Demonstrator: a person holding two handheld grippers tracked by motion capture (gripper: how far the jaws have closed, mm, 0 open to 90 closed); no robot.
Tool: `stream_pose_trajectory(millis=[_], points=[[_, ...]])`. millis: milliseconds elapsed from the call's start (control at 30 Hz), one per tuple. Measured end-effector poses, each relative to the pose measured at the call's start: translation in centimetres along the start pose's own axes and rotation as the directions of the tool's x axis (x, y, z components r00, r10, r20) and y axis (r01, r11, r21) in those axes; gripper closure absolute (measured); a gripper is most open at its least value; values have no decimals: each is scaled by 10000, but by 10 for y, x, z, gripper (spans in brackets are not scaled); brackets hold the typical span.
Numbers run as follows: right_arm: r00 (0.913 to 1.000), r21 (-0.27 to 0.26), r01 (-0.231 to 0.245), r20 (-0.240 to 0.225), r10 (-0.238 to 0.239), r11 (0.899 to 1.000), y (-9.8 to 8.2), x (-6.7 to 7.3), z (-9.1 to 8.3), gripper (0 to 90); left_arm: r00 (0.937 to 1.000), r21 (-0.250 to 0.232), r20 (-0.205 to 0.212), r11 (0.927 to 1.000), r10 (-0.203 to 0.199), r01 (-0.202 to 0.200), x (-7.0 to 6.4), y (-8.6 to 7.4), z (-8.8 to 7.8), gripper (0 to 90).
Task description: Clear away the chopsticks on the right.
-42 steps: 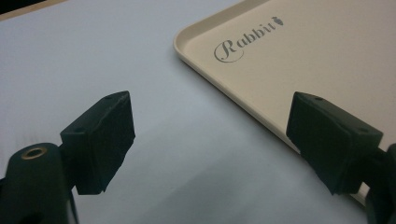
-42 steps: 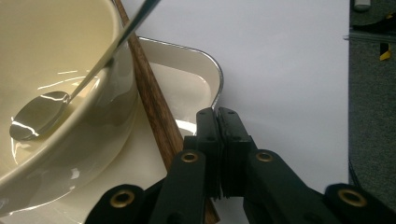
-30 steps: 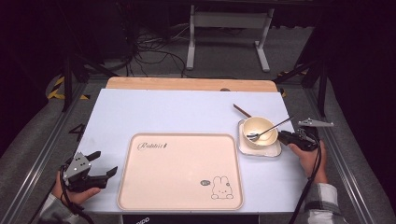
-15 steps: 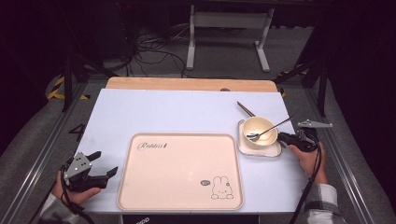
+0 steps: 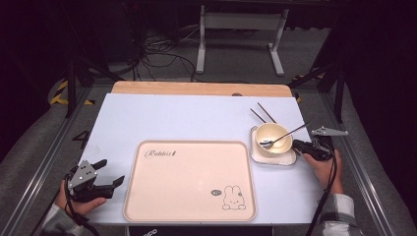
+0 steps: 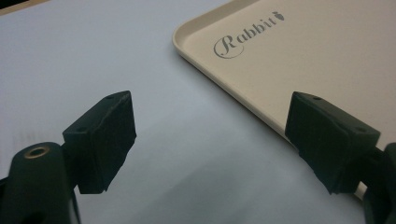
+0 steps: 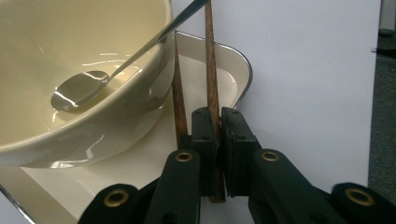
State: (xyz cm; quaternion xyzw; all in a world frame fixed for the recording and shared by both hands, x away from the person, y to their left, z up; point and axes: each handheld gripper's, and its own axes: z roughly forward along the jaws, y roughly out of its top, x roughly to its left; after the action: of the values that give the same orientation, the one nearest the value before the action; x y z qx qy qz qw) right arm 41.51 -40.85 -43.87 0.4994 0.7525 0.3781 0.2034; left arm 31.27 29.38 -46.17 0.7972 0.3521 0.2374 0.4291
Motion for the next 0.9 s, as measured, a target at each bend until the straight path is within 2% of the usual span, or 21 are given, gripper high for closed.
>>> stream_pose_trajectory(millis=[133, 233, 367, 533, 767, 900], points=[[9994, -151, -131, 308, 135, 9998, -1, -2, -4, 852, 10000, -27, 39, 10000, 21, -21, 0, 0, 0, 170], [9986, -287, -358, 374, 368, 9989, -3, -5, -7, 853, 10000, -7, 42, 10000, -1, 1, -1, 0, -1, 170], [9972, -780, -499, 512, 539, 9957, -4, -7, -15, 853, 10000, -39, 18, 10000, 59, -59, -1, 0, -1, 170], [9936, -1125, -616, 874, 716, 9917, -3, -9, -25, 853, 10000, -29, 1, 10000, 51, -51, -1, 0, -1, 170], [9850, -2035, -974, 1206, 1236, 9742, 0, -16, -44, 853, 10000, -74, -15, 9999, 77, -77, -1, 0, -2, 171], [9807, -2454, -954, 1431, 1333, 9647, 6, -14, -52, 853, 9999, -34, -45, 9999, 125, -126, -1, 1, -1, 171]])
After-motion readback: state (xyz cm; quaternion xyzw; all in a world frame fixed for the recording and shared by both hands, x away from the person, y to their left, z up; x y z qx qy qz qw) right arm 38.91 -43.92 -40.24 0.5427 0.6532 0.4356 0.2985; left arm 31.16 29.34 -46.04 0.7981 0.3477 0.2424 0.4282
